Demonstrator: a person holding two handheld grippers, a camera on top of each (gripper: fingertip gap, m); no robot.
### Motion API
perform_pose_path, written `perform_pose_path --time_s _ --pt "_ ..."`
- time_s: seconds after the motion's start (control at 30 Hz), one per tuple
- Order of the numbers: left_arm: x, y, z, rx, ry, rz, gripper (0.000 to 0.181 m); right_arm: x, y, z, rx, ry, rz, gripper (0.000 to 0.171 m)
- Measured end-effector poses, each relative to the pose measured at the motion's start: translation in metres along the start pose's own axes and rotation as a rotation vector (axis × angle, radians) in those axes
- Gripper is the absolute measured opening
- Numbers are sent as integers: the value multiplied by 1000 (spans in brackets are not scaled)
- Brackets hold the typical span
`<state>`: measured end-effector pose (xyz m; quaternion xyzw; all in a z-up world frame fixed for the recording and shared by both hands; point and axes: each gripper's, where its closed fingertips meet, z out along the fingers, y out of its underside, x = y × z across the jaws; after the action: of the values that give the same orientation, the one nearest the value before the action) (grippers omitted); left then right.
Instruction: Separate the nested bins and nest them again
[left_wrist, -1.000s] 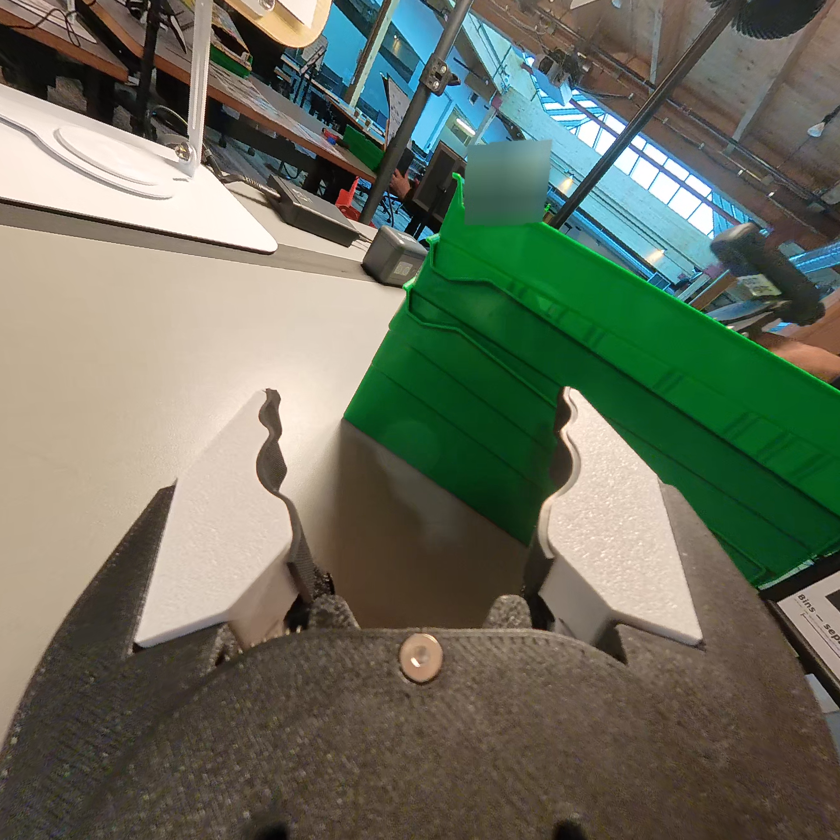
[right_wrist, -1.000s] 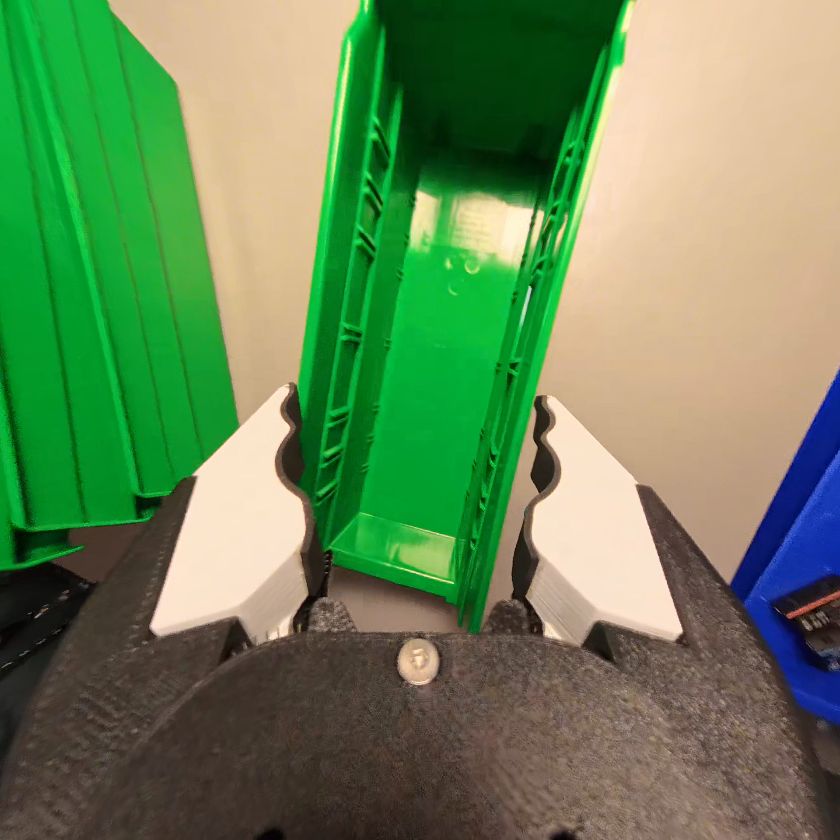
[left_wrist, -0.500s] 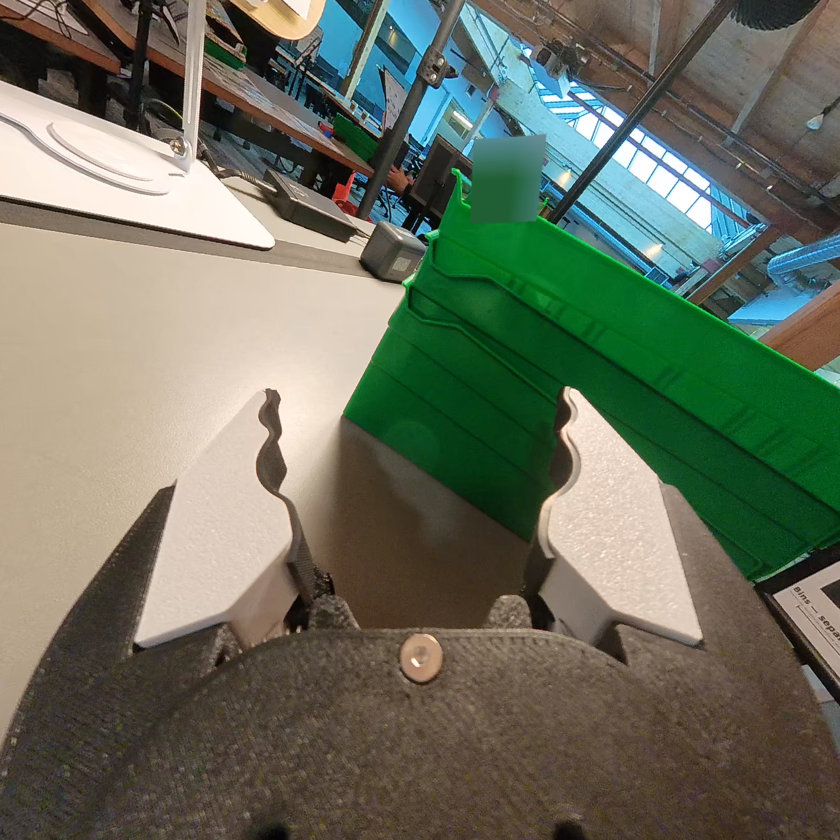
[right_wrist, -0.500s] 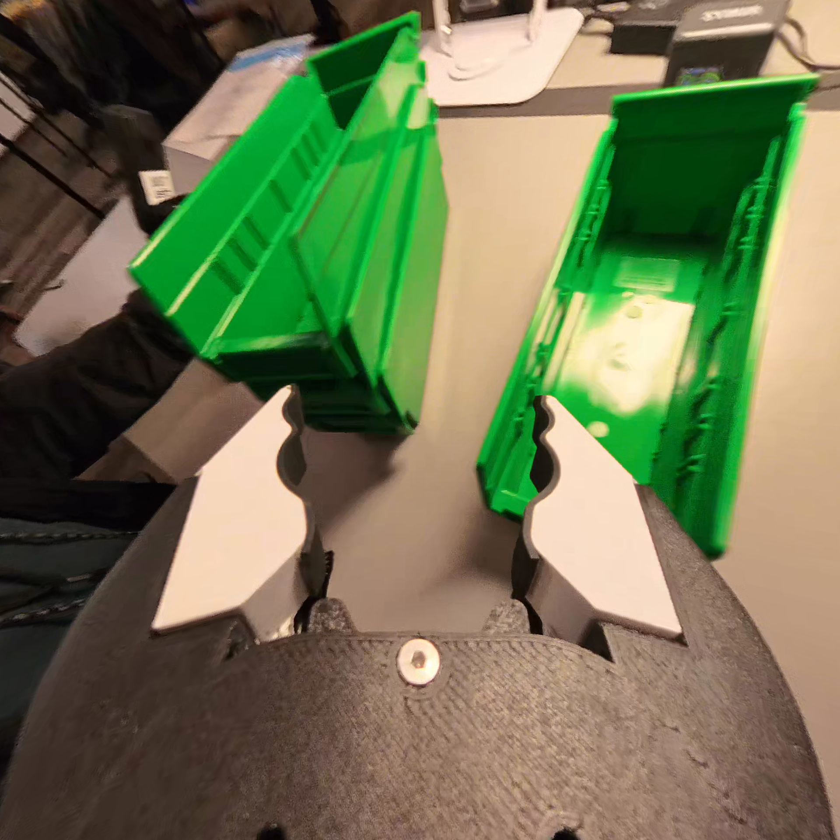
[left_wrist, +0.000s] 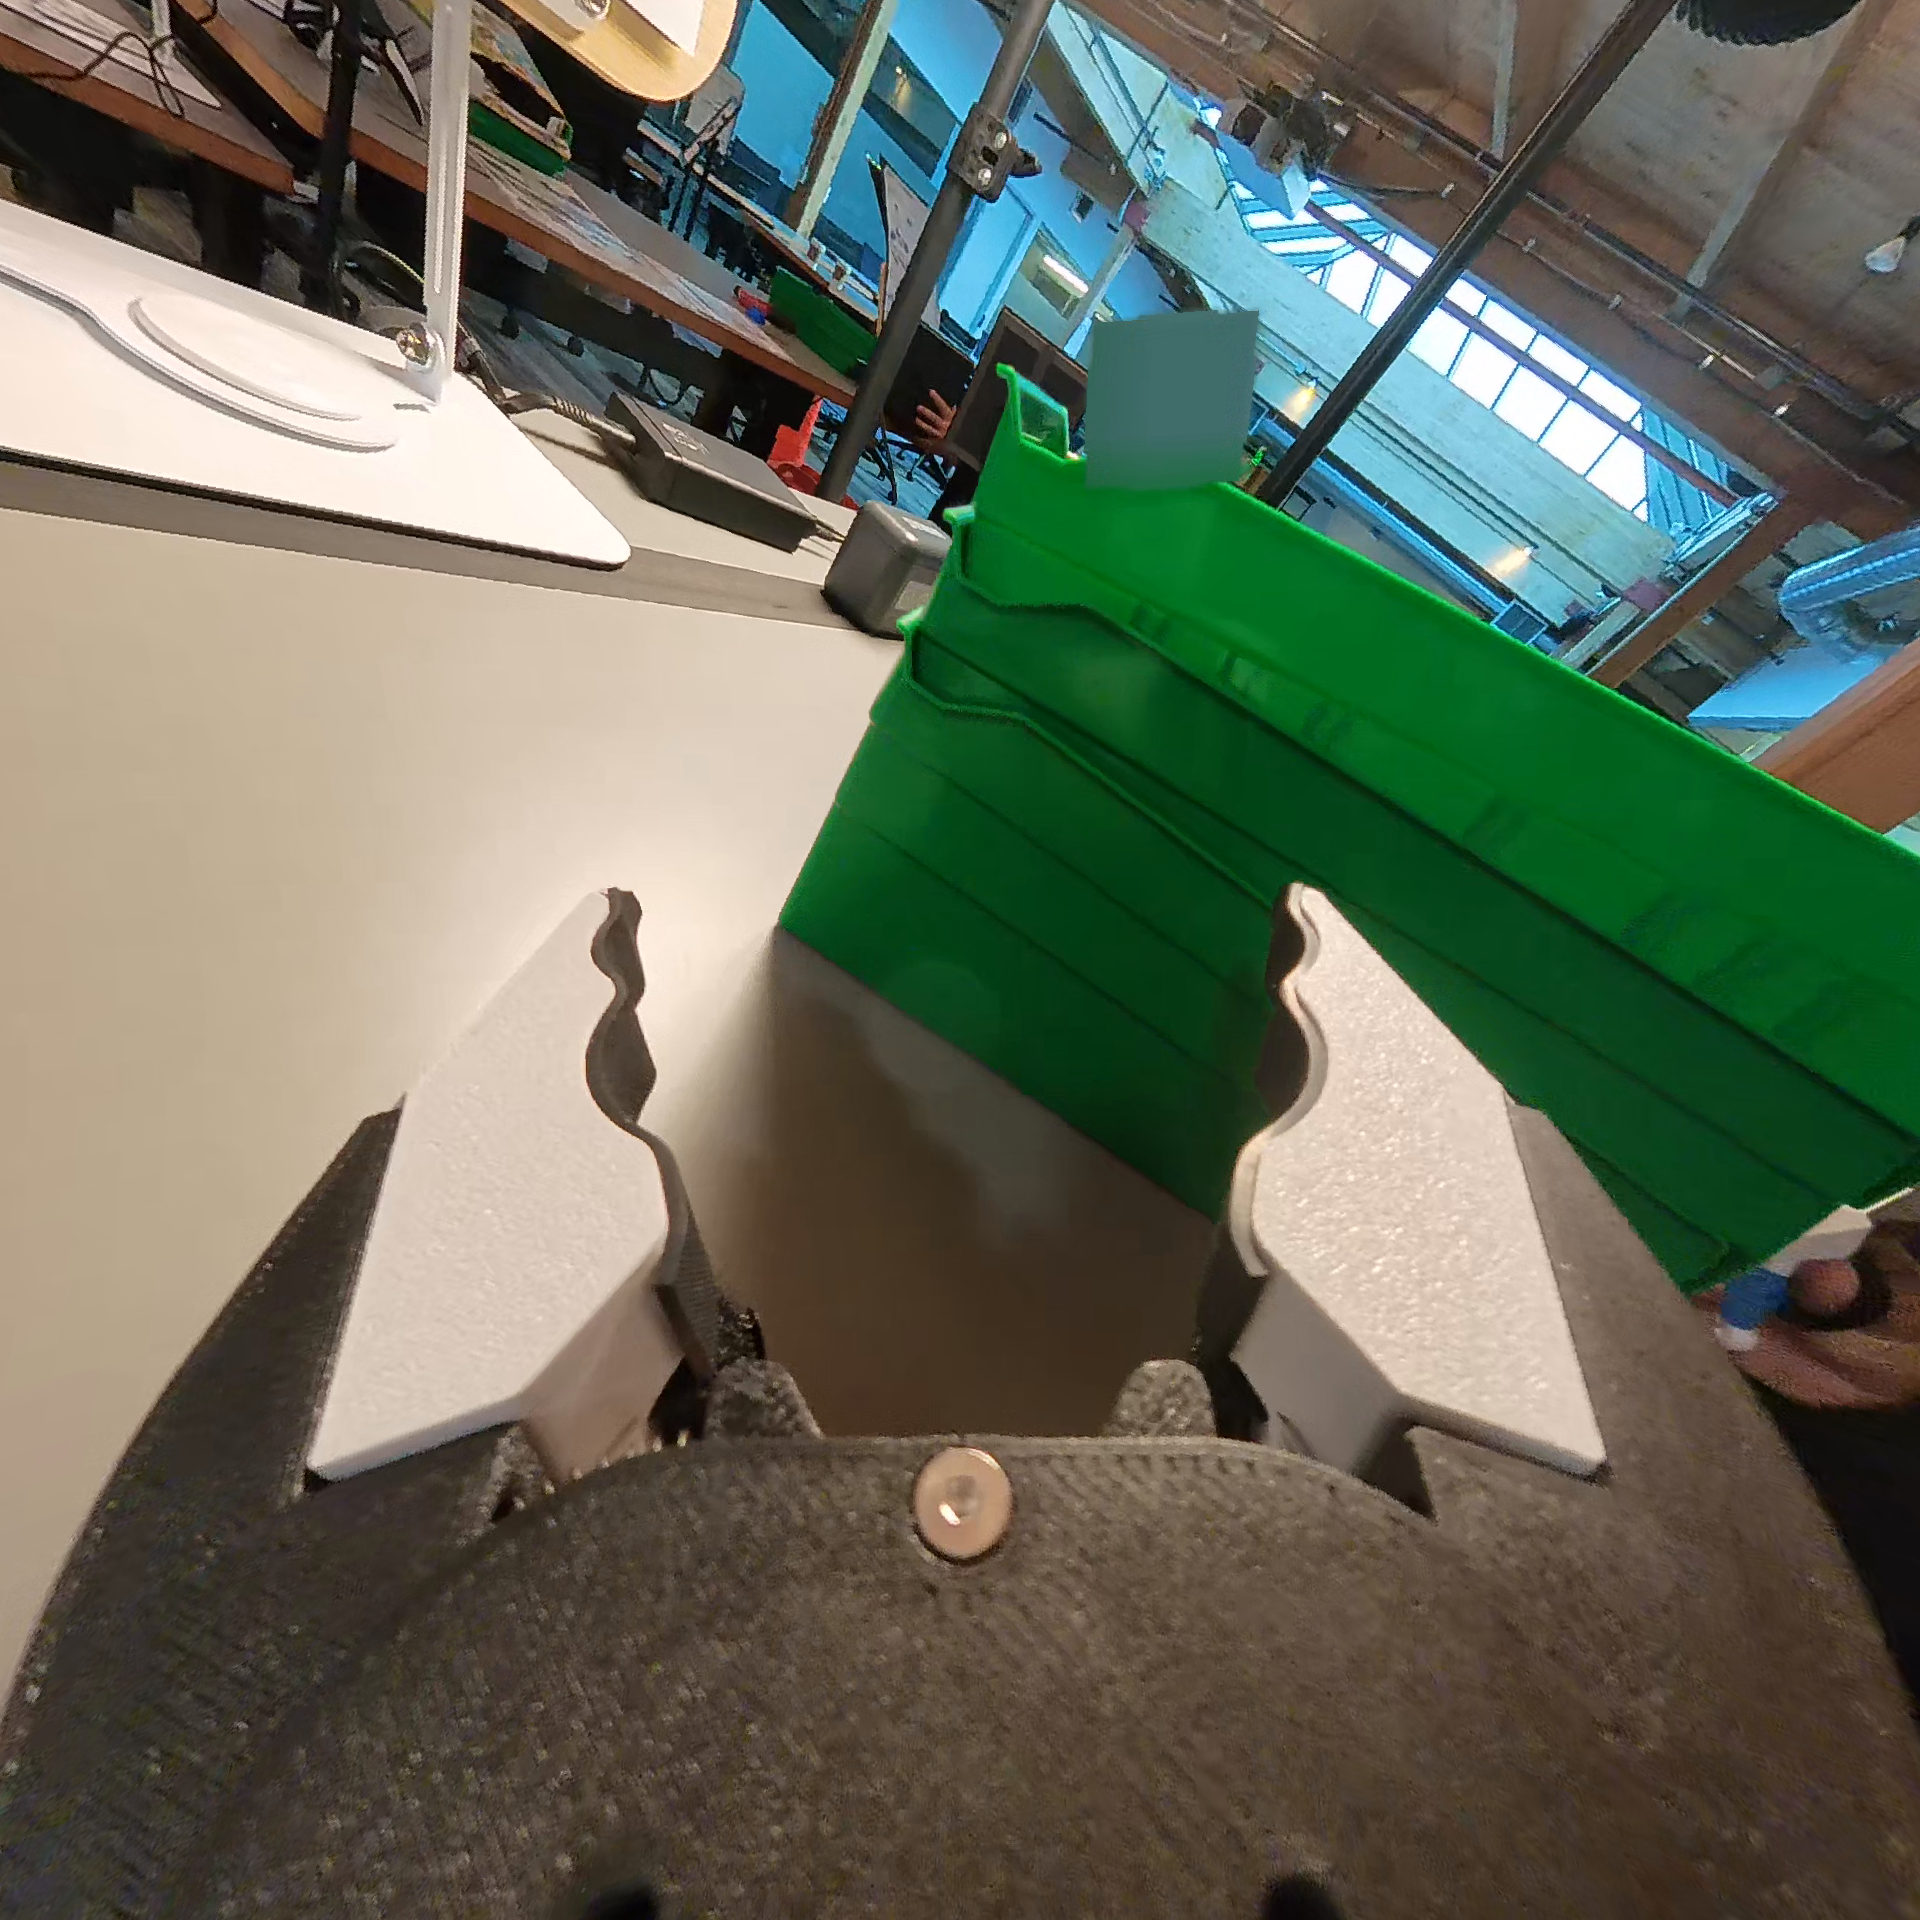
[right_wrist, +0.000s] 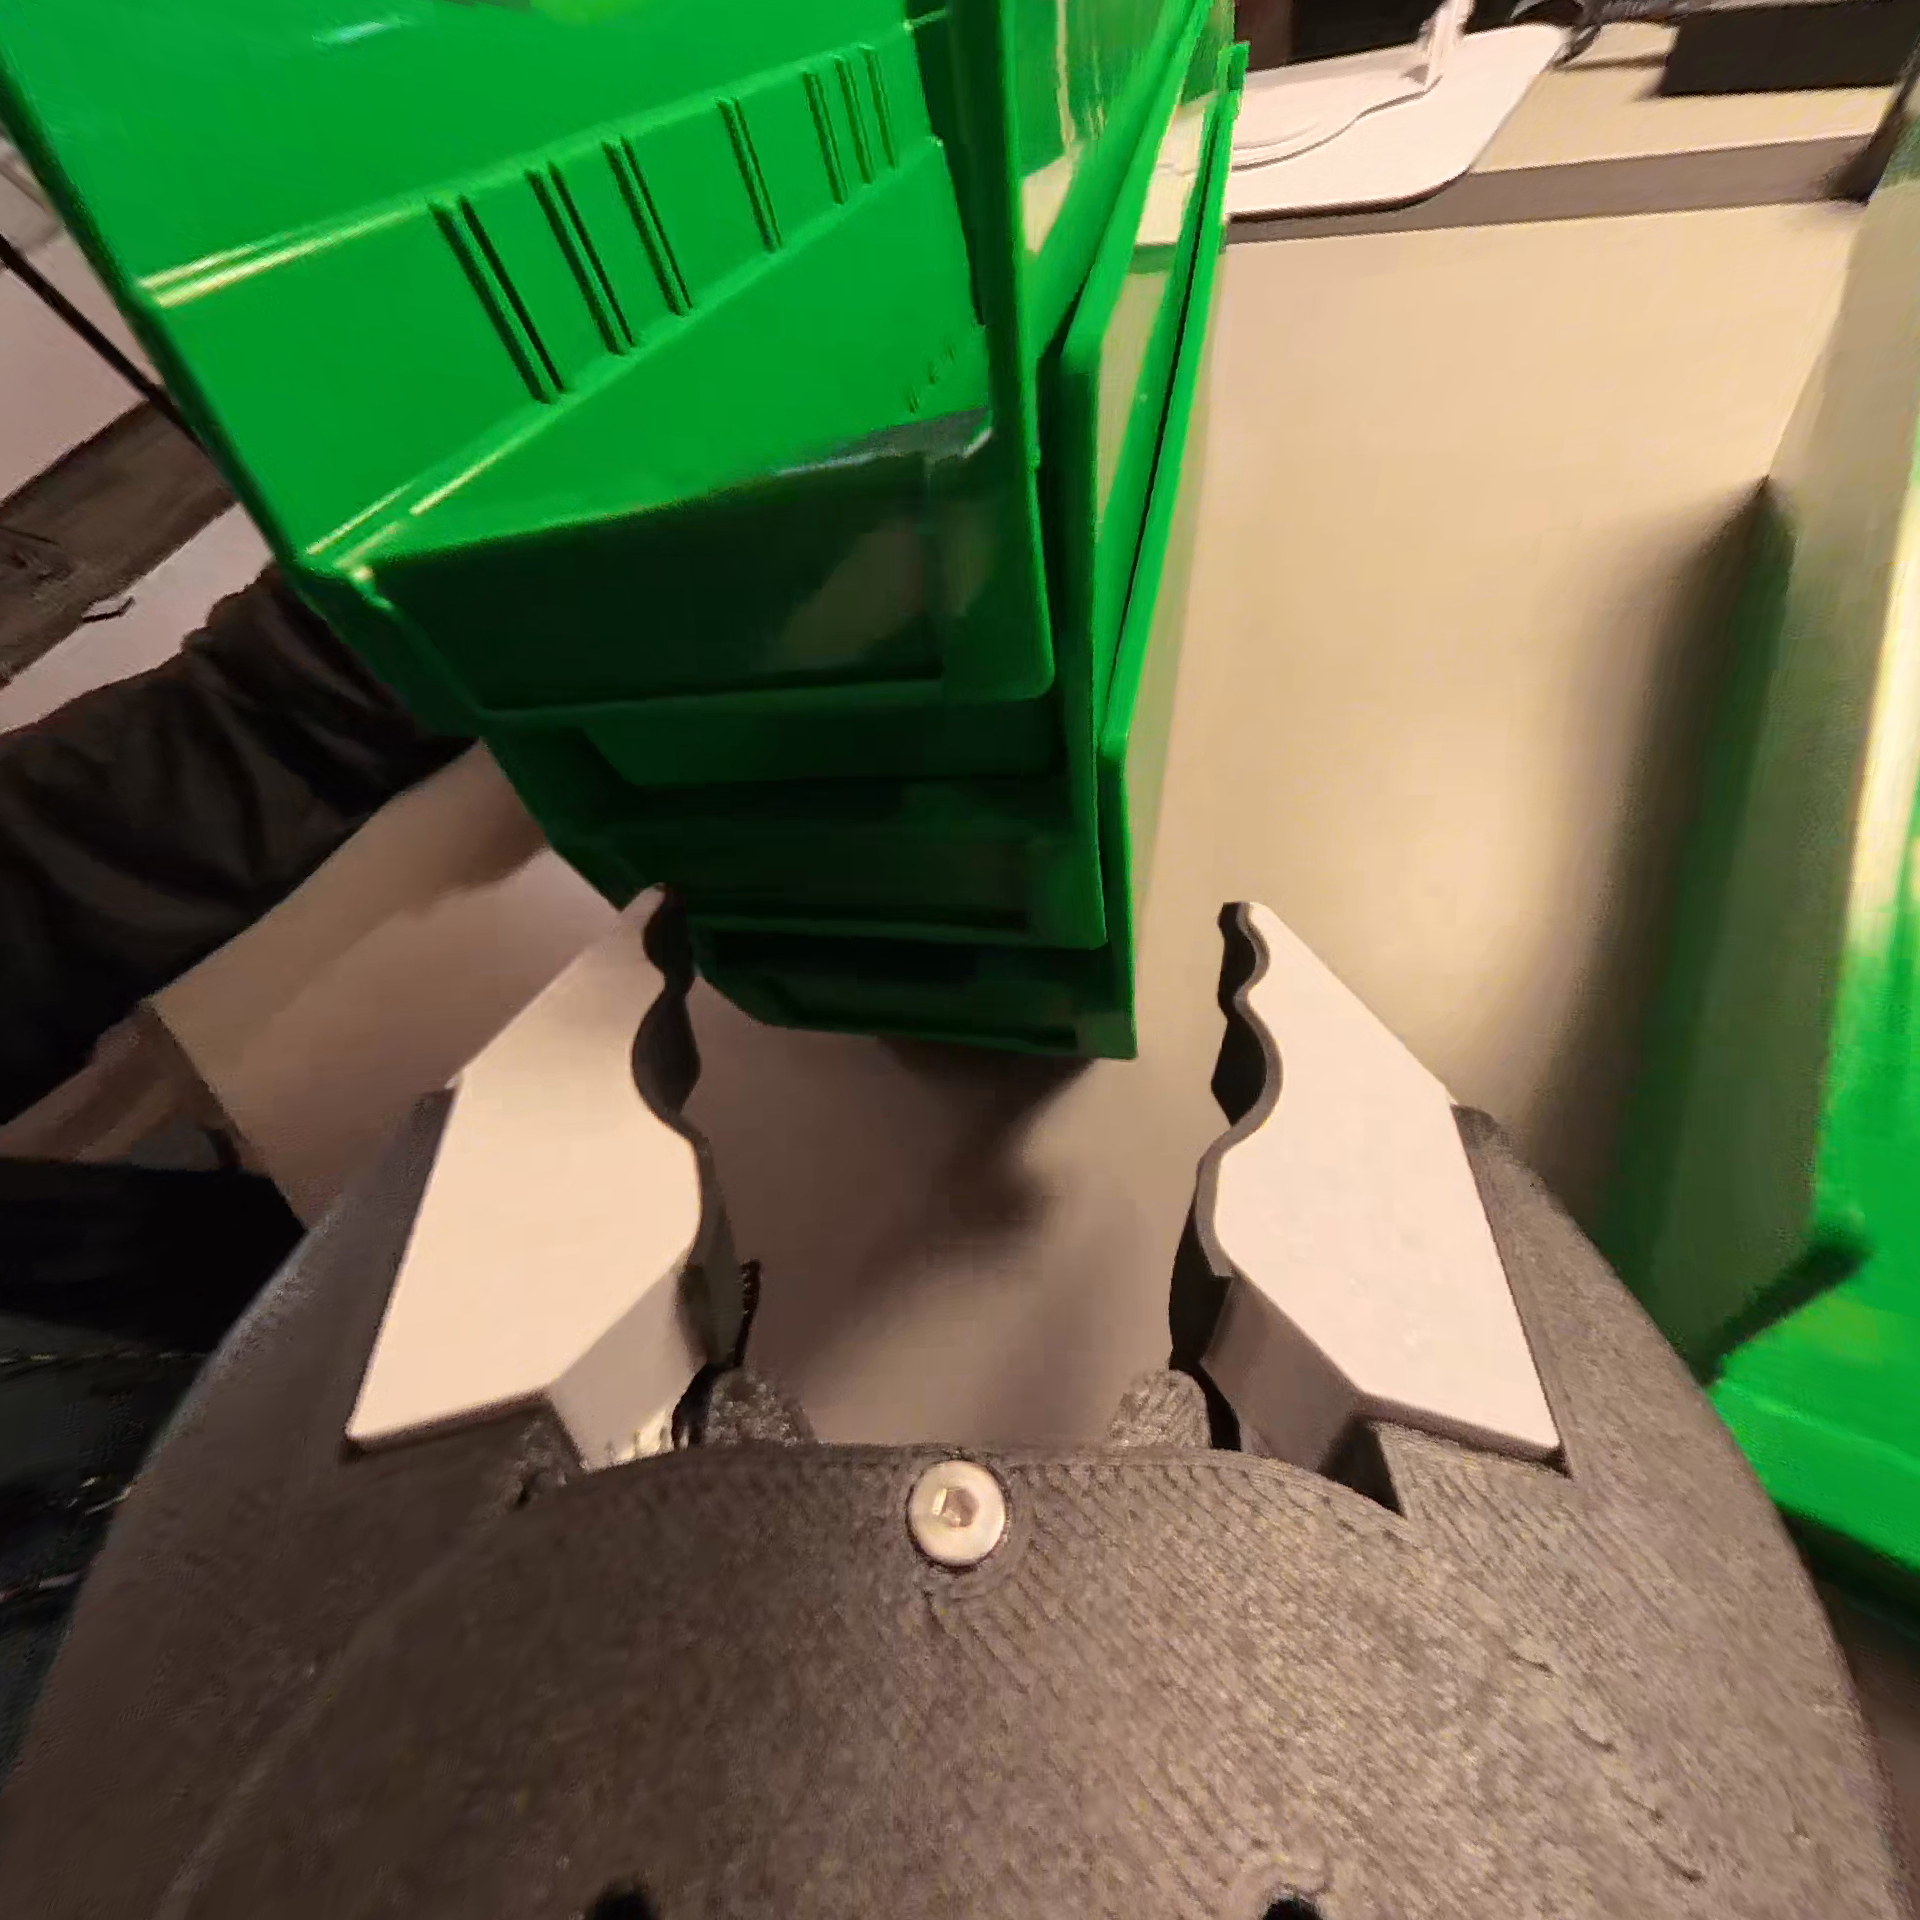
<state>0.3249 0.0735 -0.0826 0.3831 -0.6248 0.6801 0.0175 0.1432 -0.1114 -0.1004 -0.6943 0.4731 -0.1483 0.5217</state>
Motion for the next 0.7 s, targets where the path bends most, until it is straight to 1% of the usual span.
perform_pose_path --time_s 0.07,0.13,0.43,0.6,0.7 --pt "1 1 -3 -1 2 0 119 -8 0 8 11 -69 30 101" --pt "0 1 -5 -2 2 -3 119 -20 0 16 14 -131 31 92" --pt "0 1 -6 -7 4 0 119 -47 -9 66 -38 -194 -40 96" --pt "-4 -1 -8 -5 -4 -2 120 -68 -14 94 -49 -271 -55 90" --pt "-10 -6 -13 9 -19 1 120 -77 -12 101 -68 -307 -87 89"
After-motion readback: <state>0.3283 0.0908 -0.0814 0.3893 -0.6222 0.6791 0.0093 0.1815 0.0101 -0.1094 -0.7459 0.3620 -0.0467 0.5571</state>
